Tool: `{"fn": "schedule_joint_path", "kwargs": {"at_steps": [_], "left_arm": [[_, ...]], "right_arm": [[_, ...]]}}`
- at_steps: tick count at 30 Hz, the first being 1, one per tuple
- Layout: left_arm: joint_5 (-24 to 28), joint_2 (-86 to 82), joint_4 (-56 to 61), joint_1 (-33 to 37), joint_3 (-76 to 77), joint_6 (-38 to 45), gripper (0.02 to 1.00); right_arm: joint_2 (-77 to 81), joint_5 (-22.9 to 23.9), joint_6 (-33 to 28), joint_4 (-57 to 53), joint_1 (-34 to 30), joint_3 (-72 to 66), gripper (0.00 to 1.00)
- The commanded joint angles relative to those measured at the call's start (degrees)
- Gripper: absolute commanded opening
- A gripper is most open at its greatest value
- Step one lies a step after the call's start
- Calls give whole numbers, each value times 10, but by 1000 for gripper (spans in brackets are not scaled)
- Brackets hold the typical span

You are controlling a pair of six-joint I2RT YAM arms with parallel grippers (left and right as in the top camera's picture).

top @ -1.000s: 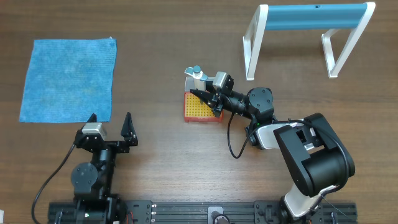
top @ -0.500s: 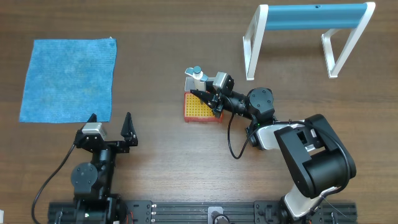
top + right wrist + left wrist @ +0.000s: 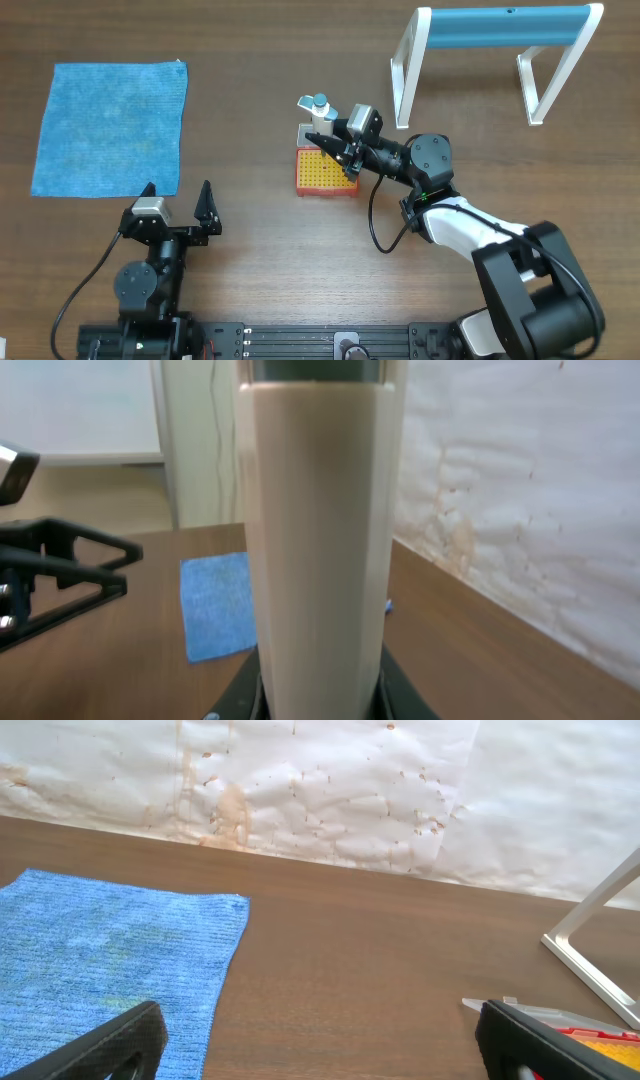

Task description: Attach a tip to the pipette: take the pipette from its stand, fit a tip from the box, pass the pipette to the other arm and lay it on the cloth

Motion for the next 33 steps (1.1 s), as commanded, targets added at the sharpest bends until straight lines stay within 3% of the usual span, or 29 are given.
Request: {"fn": "schedule_joint_path", "kwargs": {"at_steps": [1,7,10,15,22,27,28,30,33], "left_arm": [[-4,-3,-5,-3,0,-3,998],[-4,-3,-5,-3,0,-3,998],[-4,-3,-5,-3,0,-3,998],[-4,-3,-5,-3,0,-3,998],[-4,-3,-5,-3,0,-3,998],[-3,-3,-4,-3,0,-3,998],[23,-3,0,-3,0,-3,998],[147,-3,15,-3,0,-3,998],[265,-3,29,-3,0,-3,996]], "right_arm": [[-53,3,7,-79,2,56,75],[-113,3,7,-296,2,176,75],[-129,-10,7,-301,1,183,75],[-136,-93,7,-301,1,183,75],[-136,-93,18,-300,1,183,75],[-136,-105,57,-300,1,183,73],[-136,-124,57,-301,1,183,75],[-136,-150,71,-301,1,183,77],[-136,-153,124,-301,2,183,75]]}}
